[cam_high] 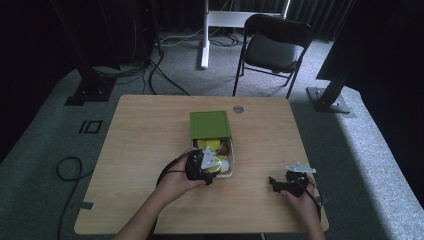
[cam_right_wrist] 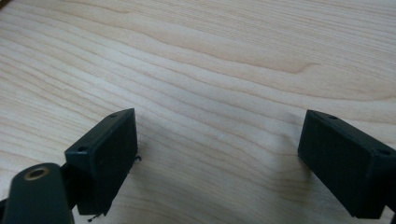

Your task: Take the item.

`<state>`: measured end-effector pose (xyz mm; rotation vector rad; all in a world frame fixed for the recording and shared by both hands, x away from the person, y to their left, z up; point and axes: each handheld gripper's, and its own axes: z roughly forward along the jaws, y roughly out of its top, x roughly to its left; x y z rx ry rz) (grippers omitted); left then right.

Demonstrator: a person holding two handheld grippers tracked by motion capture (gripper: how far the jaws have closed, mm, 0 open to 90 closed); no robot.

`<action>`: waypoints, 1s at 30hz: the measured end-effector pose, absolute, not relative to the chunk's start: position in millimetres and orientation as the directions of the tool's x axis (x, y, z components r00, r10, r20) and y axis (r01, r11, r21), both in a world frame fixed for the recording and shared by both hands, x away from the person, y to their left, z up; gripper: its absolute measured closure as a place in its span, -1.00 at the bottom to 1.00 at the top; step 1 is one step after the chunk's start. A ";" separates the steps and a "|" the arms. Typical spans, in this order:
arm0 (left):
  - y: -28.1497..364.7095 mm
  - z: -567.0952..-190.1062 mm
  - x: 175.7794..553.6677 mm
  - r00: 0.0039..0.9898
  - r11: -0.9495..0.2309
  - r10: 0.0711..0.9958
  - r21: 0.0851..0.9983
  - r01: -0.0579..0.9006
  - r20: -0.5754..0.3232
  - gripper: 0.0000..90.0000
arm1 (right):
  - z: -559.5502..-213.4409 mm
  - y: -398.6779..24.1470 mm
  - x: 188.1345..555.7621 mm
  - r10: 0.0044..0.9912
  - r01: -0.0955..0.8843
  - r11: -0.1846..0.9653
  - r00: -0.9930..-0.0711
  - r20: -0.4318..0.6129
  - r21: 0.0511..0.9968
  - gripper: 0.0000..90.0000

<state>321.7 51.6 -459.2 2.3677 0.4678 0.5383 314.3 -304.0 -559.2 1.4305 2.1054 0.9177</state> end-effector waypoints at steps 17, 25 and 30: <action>71.6 -423.5 316.9 0.821 -0.675 0.499 0.719 0.167 0.277 -0.13 | -559.2 -304.0 314.2 0.928 0.642 0.248 -0.374 0.014 0.726 -0.74; 85.3 -409.5 314.6 0.796 -0.658 0.529 0.735 0.166 0.294 -0.13 | -559.2 -303.9 314.2 0.928 0.642 0.247 -0.373 0.014 0.726 -0.74; 97.7 -405.4 314.2 0.775 -0.645 0.556 0.744 0.174 0.300 -0.13 | -559.2 -303.9 314.2 0.928 0.641 0.247 -0.373 0.014 0.726 -0.74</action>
